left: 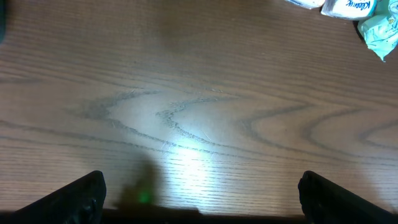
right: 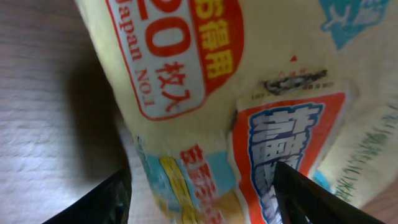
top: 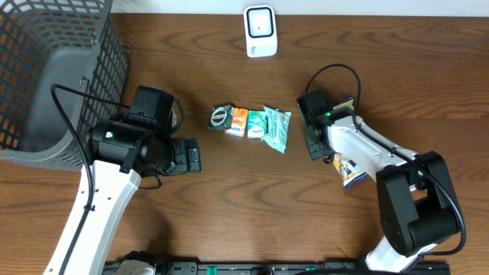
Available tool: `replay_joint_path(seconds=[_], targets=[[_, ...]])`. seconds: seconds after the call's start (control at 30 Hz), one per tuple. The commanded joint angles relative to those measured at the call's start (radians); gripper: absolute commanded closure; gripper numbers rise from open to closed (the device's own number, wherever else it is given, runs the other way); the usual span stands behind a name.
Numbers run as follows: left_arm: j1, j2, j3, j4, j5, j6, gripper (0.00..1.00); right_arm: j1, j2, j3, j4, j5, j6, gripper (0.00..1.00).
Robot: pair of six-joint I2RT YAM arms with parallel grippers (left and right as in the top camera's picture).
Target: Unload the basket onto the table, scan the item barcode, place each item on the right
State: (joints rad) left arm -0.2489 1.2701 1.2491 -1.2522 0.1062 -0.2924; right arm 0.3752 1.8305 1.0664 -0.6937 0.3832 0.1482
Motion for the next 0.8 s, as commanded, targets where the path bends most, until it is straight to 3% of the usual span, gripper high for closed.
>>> replay_joint_path(seconds=[0.0,0.1,0.17,0.23,0.27,0.6,0.73,0.77], targets=[[0.004,0.003,-0.005,-0.003,0.009,-0.008,0.02,-0.008,-0.001,-0.061,0.056,0.012,0.003,0.37],[0.004,0.003,-0.005,-0.002,0.009,-0.009,0.02,-0.008,0.003,-0.116,0.126,0.003,0.003,0.49],[0.004,0.003,-0.005,-0.002,0.009,-0.009,0.02,-0.008,0.003,-0.152,0.176,-0.027,0.003,0.67],[0.004,0.003,-0.005,-0.002,0.009,-0.009,0.02,-0.008,0.003,-0.161,0.185,-0.062,0.004,0.92],[0.004,0.003,-0.005,-0.003,0.009,-0.009,0.02,-0.008,0.002,-0.157,0.18,-0.088,0.004,0.99],[0.004,0.003,-0.005,-0.002,0.009,-0.009,0.02,-0.05,-0.002,0.131,-0.068,-0.509,0.01,0.99],[0.004,0.003,-0.005,-0.002,0.009,-0.009,0.02,-0.13,-0.002,0.257,-0.134,-0.964,-0.136,0.99],[0.004,0.003,-0.005,-0.003,0.009,-0.009,0.02,-0.137,-0.002,0.26,-0.134,-1.001,-0.144,0.99]])
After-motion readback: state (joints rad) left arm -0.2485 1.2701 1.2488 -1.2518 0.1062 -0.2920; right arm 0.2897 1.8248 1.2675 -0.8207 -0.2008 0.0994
